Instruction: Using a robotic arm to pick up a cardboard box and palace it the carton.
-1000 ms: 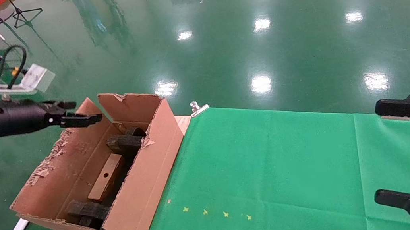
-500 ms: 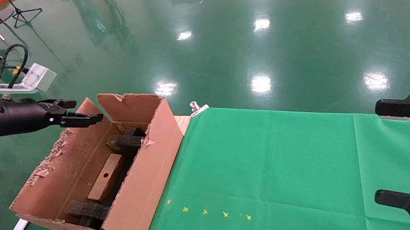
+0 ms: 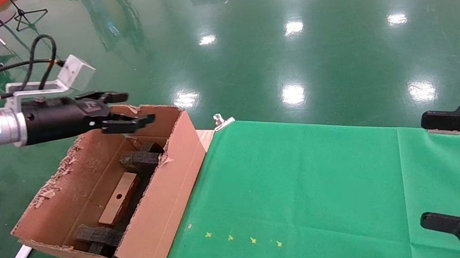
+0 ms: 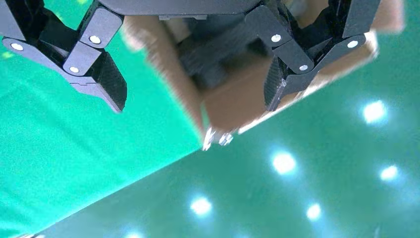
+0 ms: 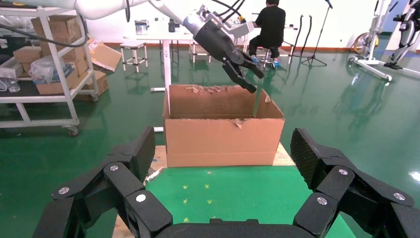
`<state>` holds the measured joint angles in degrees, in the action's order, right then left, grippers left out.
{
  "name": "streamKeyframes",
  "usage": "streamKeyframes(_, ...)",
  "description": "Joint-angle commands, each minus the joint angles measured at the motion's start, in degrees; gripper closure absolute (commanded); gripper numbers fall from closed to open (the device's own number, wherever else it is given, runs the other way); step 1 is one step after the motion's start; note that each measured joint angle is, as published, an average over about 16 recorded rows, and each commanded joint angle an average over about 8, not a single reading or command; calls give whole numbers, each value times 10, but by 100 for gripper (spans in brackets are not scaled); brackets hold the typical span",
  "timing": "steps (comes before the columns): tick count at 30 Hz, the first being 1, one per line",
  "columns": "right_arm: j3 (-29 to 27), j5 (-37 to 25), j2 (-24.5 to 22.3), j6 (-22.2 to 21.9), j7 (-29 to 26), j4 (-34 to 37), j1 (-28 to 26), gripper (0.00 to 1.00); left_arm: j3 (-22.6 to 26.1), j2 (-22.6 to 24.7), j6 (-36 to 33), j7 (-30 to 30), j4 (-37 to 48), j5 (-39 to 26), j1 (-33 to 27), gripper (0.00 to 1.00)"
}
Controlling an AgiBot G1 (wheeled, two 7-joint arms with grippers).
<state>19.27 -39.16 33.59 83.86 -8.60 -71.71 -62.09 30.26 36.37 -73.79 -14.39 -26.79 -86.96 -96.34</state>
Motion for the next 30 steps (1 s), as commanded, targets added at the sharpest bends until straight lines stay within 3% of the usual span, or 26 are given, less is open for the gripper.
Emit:
streamKeyframes(1, 0, 0, 0, 0, 0, 0, 0, 0, -6, -1, -5, 2, -20, 19, 15, 0)
streamKeyframes(30, 0, 0, 0, 0, 0, 0, 0, 0, -94, -9, -79, 24, -309, 298, 230, 0)
